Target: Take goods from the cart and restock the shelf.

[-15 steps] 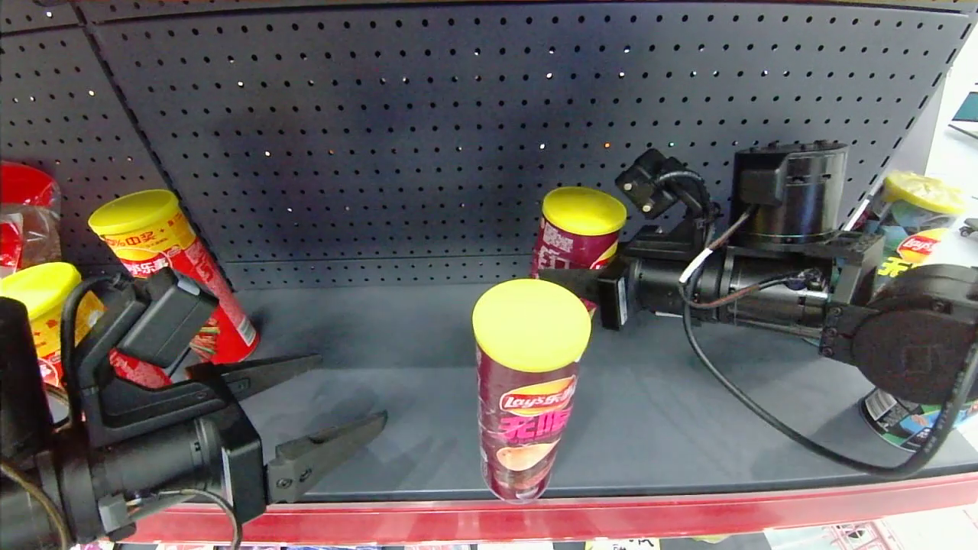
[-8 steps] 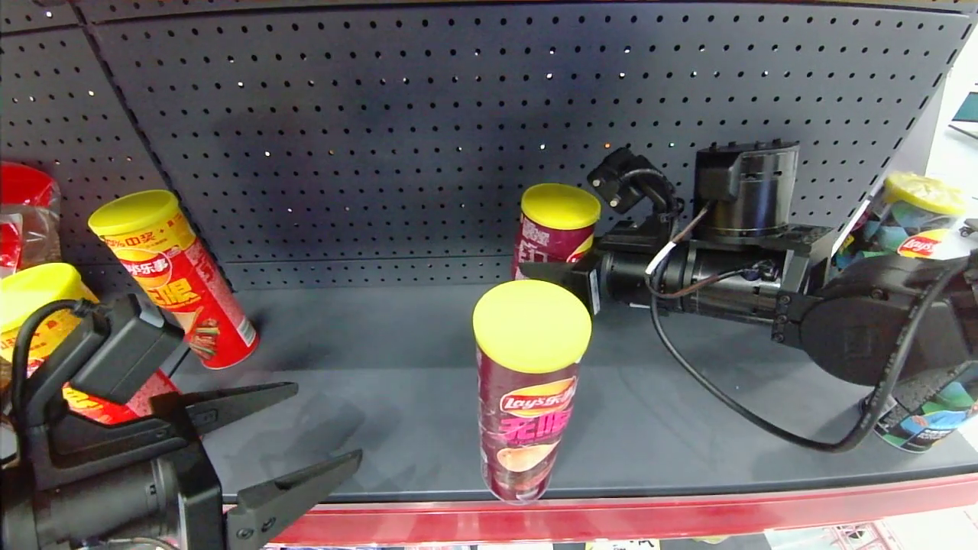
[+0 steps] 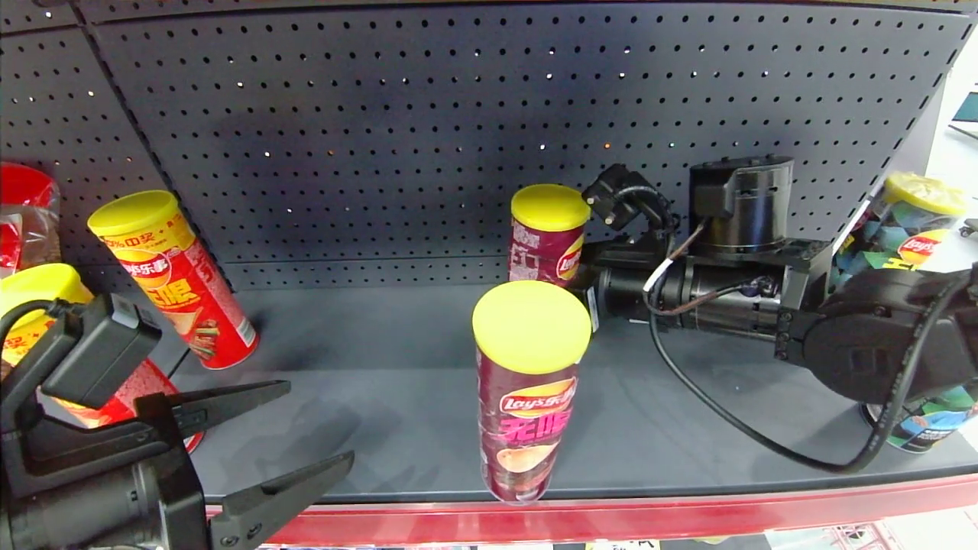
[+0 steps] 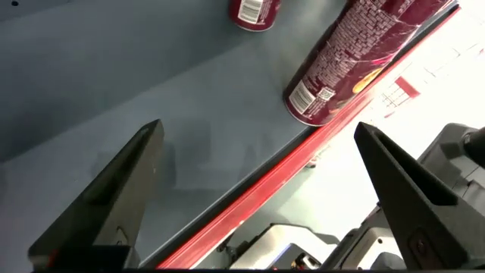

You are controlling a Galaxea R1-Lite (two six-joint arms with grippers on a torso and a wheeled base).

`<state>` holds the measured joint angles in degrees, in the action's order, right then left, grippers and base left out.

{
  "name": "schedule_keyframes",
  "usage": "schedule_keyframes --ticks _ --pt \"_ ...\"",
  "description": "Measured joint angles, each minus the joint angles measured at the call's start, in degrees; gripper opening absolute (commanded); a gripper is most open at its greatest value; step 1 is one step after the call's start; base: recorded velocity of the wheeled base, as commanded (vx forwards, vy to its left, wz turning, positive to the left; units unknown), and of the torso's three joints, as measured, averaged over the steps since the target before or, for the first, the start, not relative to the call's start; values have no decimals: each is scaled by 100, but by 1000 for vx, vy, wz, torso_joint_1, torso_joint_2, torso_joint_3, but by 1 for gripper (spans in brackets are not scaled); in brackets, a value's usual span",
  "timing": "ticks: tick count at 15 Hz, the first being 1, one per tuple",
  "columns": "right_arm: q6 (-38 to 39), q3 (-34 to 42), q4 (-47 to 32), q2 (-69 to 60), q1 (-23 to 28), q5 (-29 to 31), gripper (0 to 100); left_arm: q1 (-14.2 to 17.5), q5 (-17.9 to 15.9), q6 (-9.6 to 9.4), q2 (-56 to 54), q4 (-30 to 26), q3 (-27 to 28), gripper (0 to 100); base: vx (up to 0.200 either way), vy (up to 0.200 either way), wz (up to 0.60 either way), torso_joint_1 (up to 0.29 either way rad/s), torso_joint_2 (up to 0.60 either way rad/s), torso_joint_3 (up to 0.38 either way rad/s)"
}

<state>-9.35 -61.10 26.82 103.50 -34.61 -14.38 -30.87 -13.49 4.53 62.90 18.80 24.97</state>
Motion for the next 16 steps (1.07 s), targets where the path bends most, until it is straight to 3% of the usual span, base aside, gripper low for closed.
schedule_keyframes --ticks 5,10,16 --pt "139 842 5 -681 -15 139 100 -22 4 -13 121 -110 13 100 0 0 0 0 0 0" --pt "323 2164 -5 -2064 40 271 100 -212 0 -293 600 -112 11 100 0 0 0 0 0 0" --pt "363 3021 -61 -3602 115 271 100 -430 -13 -411 1435 -62 69 100 0 0 0 0 0 0"
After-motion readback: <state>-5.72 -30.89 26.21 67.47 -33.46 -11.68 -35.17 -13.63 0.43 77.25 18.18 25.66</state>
